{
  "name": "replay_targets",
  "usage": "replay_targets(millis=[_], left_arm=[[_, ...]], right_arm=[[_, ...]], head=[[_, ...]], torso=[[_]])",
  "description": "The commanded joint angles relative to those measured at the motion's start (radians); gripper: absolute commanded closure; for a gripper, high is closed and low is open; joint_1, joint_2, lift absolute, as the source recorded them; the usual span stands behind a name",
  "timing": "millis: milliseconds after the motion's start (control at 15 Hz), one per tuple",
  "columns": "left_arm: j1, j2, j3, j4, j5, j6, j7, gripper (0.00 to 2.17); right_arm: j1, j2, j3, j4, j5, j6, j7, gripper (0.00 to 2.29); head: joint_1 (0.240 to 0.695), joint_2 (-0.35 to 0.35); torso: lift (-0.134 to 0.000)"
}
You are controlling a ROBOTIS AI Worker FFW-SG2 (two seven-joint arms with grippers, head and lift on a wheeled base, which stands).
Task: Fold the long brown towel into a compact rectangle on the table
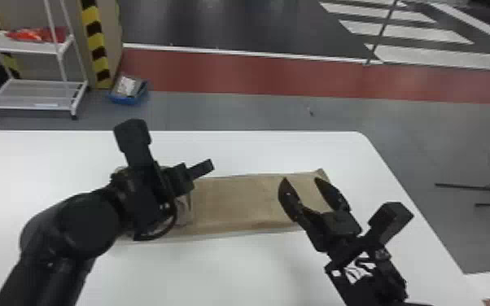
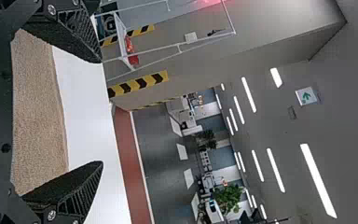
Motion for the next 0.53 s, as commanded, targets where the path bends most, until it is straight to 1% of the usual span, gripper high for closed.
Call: replay_targets(millis=[0,133,200,333,400,467], left_arm=[[0.003,-0.003,0.035,0.026,0.047,-0.049,0.019,0.43],[0.003,-0.003,0.035,0.042,0.051,-0.150,0.059,0.43],[0.003,-0.003,0.029,0.042,0.051,-0.187,0.093,0.43],[0.000,-0.003,0.018,0.045,0.048,-0.261,0.200,0.43],[-0.007,-0.003,0.013,0.052,0.028,-0.270,0.239,0.43],[-0.009,-0.003,-0.008,0.051,-0.004,-0.334,0.255,0.43]], right_arm=[[0.000,-0.003,0.001,0.002,0.000,0.001,0.000,0.11],[0.001,-0.004,0.001,0.002,0.000,0.001,0.000,0.11],[0.003,-0.004,0.001,0.001,0.002,0.001,0.000,0.11],[0.006,-0.006,0.015,-0.002,0.011,0.001,0.000,0.11],[0.006,-0.006,0.023,-0.004,0.020,0.001,0.000,0.11],[0.005,-0.006,0.027,-0.004,0.025,0.001,0.001,0.11]], head=[[0.695,-0.194],[0.695,-0.182],[0.695,-0.164],[0.695,-0.143],[0.695,-0.131],[0.695,-0.120]], torso=[[-0.120],[-0.120],[-0.120],[-0.120],[-0.120],[-0.120]])
